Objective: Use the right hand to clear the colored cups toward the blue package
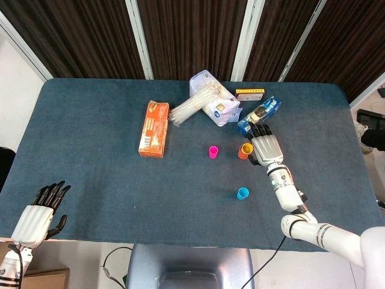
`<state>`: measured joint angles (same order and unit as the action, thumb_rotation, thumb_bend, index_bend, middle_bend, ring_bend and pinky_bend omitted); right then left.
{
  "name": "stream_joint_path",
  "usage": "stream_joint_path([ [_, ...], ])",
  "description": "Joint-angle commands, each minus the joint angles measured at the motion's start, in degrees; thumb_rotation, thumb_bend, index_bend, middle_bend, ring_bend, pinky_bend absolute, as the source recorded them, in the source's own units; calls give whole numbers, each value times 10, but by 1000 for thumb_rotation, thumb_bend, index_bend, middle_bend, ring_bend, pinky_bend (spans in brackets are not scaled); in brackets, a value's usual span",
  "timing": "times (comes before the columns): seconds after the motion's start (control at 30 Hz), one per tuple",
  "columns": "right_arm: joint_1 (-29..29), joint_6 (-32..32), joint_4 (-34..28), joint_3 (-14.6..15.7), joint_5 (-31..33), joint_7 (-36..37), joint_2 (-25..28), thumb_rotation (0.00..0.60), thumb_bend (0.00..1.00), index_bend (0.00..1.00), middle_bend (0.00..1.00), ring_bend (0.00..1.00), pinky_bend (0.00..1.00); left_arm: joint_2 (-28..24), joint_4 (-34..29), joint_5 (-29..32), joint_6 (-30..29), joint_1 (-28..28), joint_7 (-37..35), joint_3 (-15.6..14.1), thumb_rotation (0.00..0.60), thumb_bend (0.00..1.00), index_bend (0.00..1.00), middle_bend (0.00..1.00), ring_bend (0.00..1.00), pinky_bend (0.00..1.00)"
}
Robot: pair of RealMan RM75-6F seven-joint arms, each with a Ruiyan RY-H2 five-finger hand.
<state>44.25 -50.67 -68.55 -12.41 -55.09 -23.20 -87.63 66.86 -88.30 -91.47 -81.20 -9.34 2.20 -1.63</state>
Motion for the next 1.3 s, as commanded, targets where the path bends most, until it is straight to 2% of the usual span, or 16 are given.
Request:
stream_joint_path([
  [0.03,-31,-40,-71,10,-43,31,46,600,462,218,14,0,0,-1,0,0,-1,1,-1,0,600,460,0,0,0,104],
  [0.17,-70,-79,-163,42,-116,69,109,600,462,204,8,0,0,0,0,0,0,1,2,-1,600,460,0,0,0,105],
  [0.27,-94,-83,-241,86,-188,98,161,600,462,217,6,0,0,2,-2,-1,2,0,7,-1,600,461,0,0,0,104],
  [0.4,-109,-85,-268,133,-253,84,184,600,462,248,7,0,0,5,-3,-3,1,0,12,-2,600,460,0,0,0,105],
  [0.47,-112,-78,-268,143,-260,78,183,600,462,256,6,0,0,5,-3,-4,0,0,13,-3,600,460,0,0,0,105],
  [0.7,-104,-31,-234,144,-227,56,157,600,462,271,6,0,0,3,-3,-5,-2,1,11,-3,600,461,0,0,0,106],
  [1.1,-91,-9,-172,122,-206,56,95,600,462,459,3,0,0,3,-3,-5,-2,1,9,-3,600,460,0,0,0,106],
  [1.3,-88,-4,-160,121,-211,60,79,600,462,456,3,0,0,2,-3,-3,-3,2,7,-2,600,460,0,0,0,107],
])
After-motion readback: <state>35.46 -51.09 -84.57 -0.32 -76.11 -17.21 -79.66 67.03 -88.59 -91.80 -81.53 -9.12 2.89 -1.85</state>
